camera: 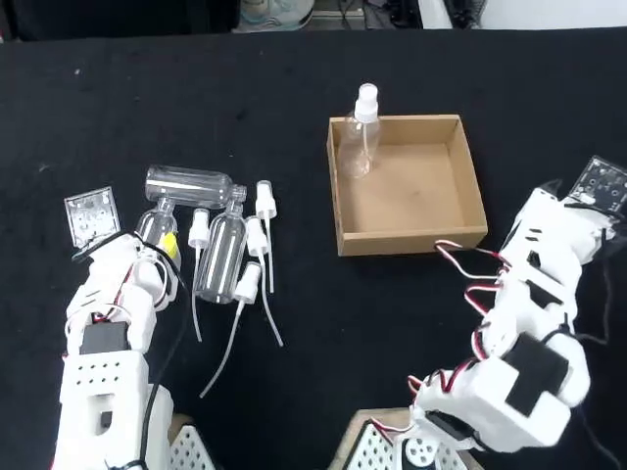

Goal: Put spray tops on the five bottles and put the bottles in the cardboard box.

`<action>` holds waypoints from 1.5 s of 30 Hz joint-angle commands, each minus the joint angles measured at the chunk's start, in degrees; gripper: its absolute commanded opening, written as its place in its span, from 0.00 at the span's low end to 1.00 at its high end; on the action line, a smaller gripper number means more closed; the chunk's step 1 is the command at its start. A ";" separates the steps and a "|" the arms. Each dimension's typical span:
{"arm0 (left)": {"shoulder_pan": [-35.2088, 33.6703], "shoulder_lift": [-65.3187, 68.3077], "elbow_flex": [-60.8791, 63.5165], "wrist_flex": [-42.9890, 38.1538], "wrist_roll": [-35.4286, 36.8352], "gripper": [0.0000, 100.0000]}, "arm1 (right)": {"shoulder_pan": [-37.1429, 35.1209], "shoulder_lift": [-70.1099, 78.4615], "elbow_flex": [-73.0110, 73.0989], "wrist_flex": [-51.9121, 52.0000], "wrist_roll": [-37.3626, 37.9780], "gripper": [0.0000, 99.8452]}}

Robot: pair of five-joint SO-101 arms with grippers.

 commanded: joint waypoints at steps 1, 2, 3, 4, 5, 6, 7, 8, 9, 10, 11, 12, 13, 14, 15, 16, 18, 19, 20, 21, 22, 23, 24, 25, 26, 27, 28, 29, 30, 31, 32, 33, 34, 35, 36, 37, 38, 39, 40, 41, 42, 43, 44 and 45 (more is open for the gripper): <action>-0.22 -1.05 -0.31 -0.97 0.00 0.19 | -0.53 -5.67 0.66 0.44 0.18 0.42; -0.22 -1.05 -0.31 -0.97 0.00 0.19 | -0.70 -5.58 0.75 0.44 0.26 0.42; -0.31 -1.05 -0.31 -0.97 0.00 0.19 | -0.79 -5.23 0.75 0.44 0.35 0.42; -0.31 -1.05 -0.31 -0.97 0.00 0.19 | -0.79 -4.70 0.66 0.26 0.44 0.41; -0.31 -1.05 -0.31 -0.97 0.00 0.19 | -0.79 -4.09 0.57 0.00 0.44 0.38; -0.31 -1.05 -0.31 -0.88 0.00 0.19 | -0.79 -3.38 0.13 0.00 0.44 0.35; -0.31 -1.05 -0.31 -0.79 0.00 0.19 | -0.62 -2.59 -0.57 0.00 0.44 0.31; -0.31 -1.05 -0.31 -0.70 0.00 0.19 | -0.44 -1.63 -1.36 0.00 0.53 0.28; -0.31 -1.05 -0.31 -0.70 0.00 0.19 | -0.35 -0.57 -2.15 0.00 0.53 0.26; -0.31 -1.05 -0.31 -0.70 0.00 0.19 | -0.26 0.57 -3.03 0.00 0.53 0.25; -0.31 -1.05 -0.31 -0.70 0.00 0.19 | -0.18 1.71 -3.65 0.00 0.53 0.25; -0.31 -1.05 -0.31 -0.70 0.00 0.19 | 0.18 2.51 -4.09 0.00 0.09 0.25; -0.31 -1.05 -0.31 -0.70 0.00 0.19 | 0.53 3.21 -4.44 0.00 0.09 0.23; -0.31 -1.05 -0.31 -0.70 0.00 0.19 | 0.62 3.56 -4.53 0.00 0.09 0.20; -0.31 -1.05 -0.31 -0.70 0.00 0.19 | 0.79 3.56 -4.53 0.00 0.09 0.15; -0.31 -1.05 -0.31 -0.70 0.00 0.19 | 1.41 3.30 -4.26 0.00 0.00 0.09; -0.31 -1.05 -0.31 -0.70 0.00 0.19 | 2.81 1.98 -4.09 -0.09 -0.09 0.00; -0.31 -1.05 -0.31 -0.70 0.00 0.19 | 3.25 1.10 -4.09 0.00 -0.44 0.03; -0.31 -1.05 -0.22 -0.70 0.00 0.19 | 3.78 0.13 -3.91 0.18 -1.58 0.03; -0.31 -1.05 -0.22 -0.70 0.00 0.19 | 4.31 -0.92 -3.56 0.09 -2.81 0.02; -0.31 -1.05 -0.22 -0.70 0.00 0.19 | 4.75 -2.33 -3.12 0.09 -3.43 0.01; -0.31 -1.05 -0.22 -0.70 0.00 0.19 | 5.01 -4.00 -2.59 0.44 -4.04 0.01; -0.31 -1.05 -0.22 -0.70 0.00 0.19 | 5.01 -5.93 -1.63 0.53 -4.31 0.01; -0.31 -1.05 -0.22 -0.70 0.00 0.19 | 5.01 -7.96 -0.22 0.53 -4.31 0.01; -0.31 -1.05 -0.22 -0.70 0.00 0.19 | 4.84 -10.42 1.63 0.53 -4.13 0.01; -0.31 -1.05 -0.22 -0.70 0.00 0.19 | 4.57 -13.23 3.65 0.53 -4.04 0.01; -0.31 -1.05 -0.22 -0.70 0.00 0.19 | 4.40 -16.31 5.93 0.97 -4.04 0.01; -0.31 -1.05 -0.22 -0.70 0.00 0.19 | 3.78 -19.65 7.87 2.29 -4.04 0.01; -0.31 -1.05 -0.22 -0.70 0.00 0.19 | 3.34 -23.43 9.54 4.40 -4.04 0.01; -0.31 -1.05 -0.22 -0.70 0.00 0.19 | 2.99 -27.47 10.68 7.91 -4.04 0.01; -0.31 -1.05 -0.22 -0.62 0.00 0.19 | 2.90 -31.43 11.12 12.13 -3.96 0.01; -0.31 -1.05 -0.31 -0.62 0.00 0.19 | 2.90 -35.56 10.86 17.49 -3.96 0.01; -0.40 -1.05 -0.48 -0.53 0.00 0.19 | 2.46 -39.52 10.33 23.03 -3.96 0.01; -0.48 -1.05 -0.75 -0.18 0.00 0.19 | 1.32 -43.47 9.27 29.19 -3.96 0.01; -0.48 -1.05 -1.27 0.88 0.00 0.19 | -0.09 -46.99 8.04 35.52 -3.60 0.01; -0.48 -1.05 -2.51 2.64 0.00 0.19 | -2.02 -50.59 6.64 42.46 -2.55 0.01; -0.57 -1.05 -4.26 5.10 0.00 0.19 | -4.48 -53.85 5.23 49.23 -0.97 0.01; -0.92 -1.05 -6.29 7.74 0.00 0.19 | -7.30 -57.01 4.00 55.30 0.97 0.01; -1.19 -1.05 -8.57 10.55 0.00 0.19 | -10.20 -59.82 2.95 60.92 2.81 0.01; -1.27 -0.88 -10.68 13.27 0.00 0.19 | -13.54 -62.37 2.07 66.02 4.04 0.01; -1.27 -0.53 -12.62 15.74 -0.18 0.19 | -16.79 -64.75 1.45 70.07 5.01 0.01; -1.27 -0.44 -14.20 17.67 -1.05 0.19 | -19.96 -66.68 0.84 73.85 5.36 0.01; -1.27 -0.44 -15.60 19.25 -2.64 0.19 | -23.03 -68.18 0.31 77.01 5.36 0.01; -1.27 -0.44 -16.92 20.66 -4.40 0.19 | -25.85 -69.32 -0.04 79.65 5.36 0.01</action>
